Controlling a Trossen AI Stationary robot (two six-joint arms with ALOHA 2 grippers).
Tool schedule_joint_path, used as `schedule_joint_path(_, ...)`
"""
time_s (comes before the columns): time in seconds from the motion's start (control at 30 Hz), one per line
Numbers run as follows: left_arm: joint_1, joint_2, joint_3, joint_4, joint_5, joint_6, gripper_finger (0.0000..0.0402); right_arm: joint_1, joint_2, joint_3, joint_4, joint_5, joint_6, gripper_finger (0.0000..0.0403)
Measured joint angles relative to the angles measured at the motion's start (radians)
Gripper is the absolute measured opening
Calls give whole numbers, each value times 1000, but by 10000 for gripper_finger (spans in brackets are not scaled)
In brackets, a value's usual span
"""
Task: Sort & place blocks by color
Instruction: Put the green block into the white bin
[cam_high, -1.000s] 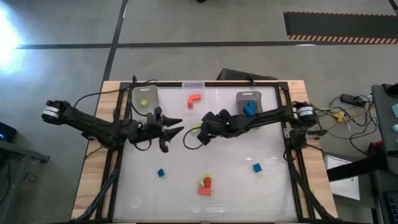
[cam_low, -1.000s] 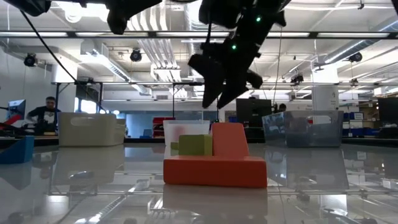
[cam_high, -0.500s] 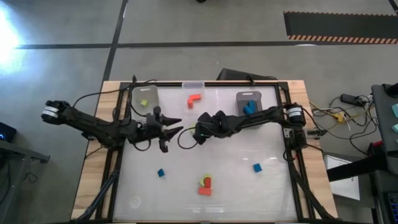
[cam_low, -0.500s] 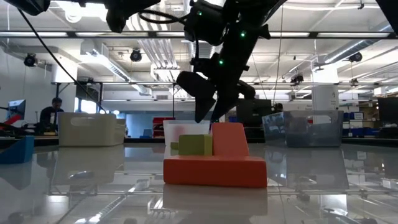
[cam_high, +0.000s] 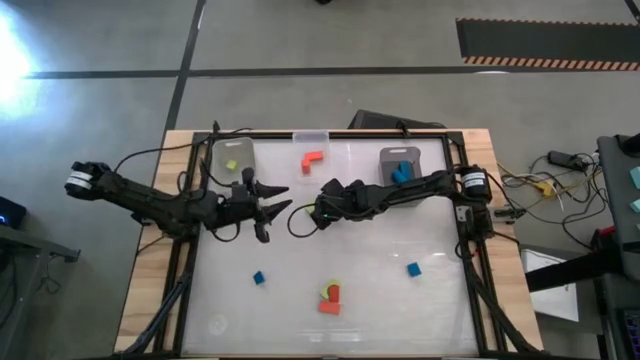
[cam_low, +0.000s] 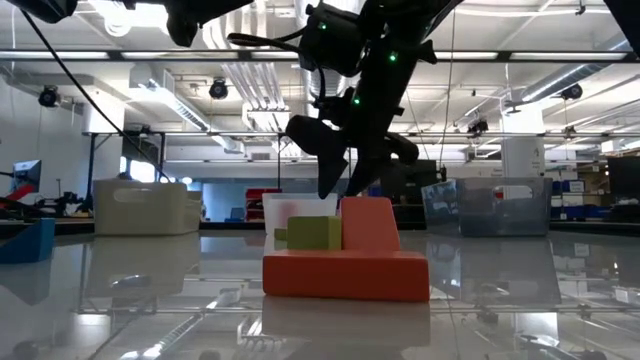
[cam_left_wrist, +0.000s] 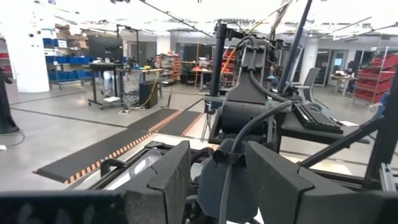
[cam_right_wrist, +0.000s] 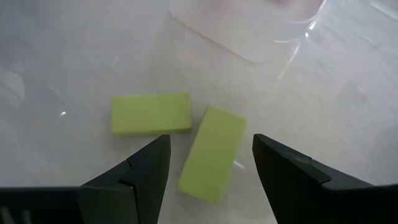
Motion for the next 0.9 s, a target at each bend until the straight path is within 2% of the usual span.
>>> schedule_joint_path(0.27, 0, -5, -15, 0, -21, 0, 141, -4, 8, -5, 0, -24, 11, 219)
schedule_joint_path(0.73, 0, -7, -40, 4, -24, -10, 141, -13, 114, 1, 4, -62, 24, 218)
schedule_joint_path(0.9, 0, -7, -41, 4, -24, -11, 141, -13, 107, 1, 0, -78, 25, 175)
